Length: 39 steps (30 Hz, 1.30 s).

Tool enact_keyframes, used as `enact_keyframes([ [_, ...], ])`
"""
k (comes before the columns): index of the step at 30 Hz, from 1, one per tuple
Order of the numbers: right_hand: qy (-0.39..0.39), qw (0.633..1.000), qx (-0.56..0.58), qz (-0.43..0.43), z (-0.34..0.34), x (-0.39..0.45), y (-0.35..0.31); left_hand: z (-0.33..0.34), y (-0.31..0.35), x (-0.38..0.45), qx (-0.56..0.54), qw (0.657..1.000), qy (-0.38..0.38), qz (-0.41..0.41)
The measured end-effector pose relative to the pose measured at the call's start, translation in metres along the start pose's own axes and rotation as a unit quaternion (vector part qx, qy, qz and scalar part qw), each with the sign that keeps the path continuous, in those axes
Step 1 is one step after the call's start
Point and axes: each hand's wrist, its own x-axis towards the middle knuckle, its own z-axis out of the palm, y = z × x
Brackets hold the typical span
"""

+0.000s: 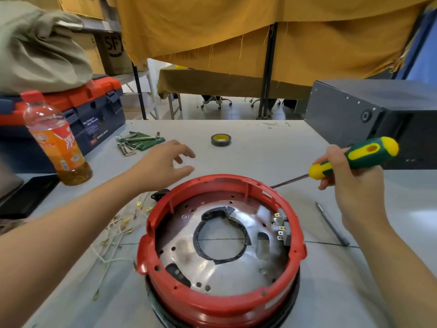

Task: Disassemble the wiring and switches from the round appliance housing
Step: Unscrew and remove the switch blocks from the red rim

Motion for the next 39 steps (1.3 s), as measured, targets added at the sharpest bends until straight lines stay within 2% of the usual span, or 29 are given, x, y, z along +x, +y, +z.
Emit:
enact_keyframes([
  [4, 0.033, 0.999, -0.001, -0.001, -0.002, 0.0, -0.003, 0.01, 0.073, -0.005, -0.053, 0.985, -0.078, 0.143],
  [7, 0.053, 0.998, 0.021, -0.009, -0.004, 0.001, -0.006, 0.022, 0.103, -0.003, -0.063, 0.971, -0.135, 0.185],
  [11, 0.062, 0.997, 0.053, -0.013, -0.006, 0.003, -0.013, 0.034, 0.114, 0.001, -0.065, 0.964, -0.187, 0.18],
  [16, 0.052, 0.988, 0.146, 0.016, -0.005, 0.011, -0.026, 0.043, 0.112, 0.001, -0.171, 0.957, -0.185, 0.147],
  [20, 0.04, 0.973, 0.222, 0.058, -0.003, 0.016, -0.035, 0.047, 0.11, 0.005, -0.209, 0.951, -0.185, 0.13],
  [31, 0.013, 0.954, 0.29, 0.074, 0.002, 0.025, -0.058, 0.057, 0.107, 0.012, -0.227, 0.949, -0.18, 0.125],
  [39, 0.005, 0.953, 0.289, 0.091, 0.007, 0.024, -0.066, 0.057, 0.108, 0.011, -0.239, 0.947, -0.177, 0.123],
])
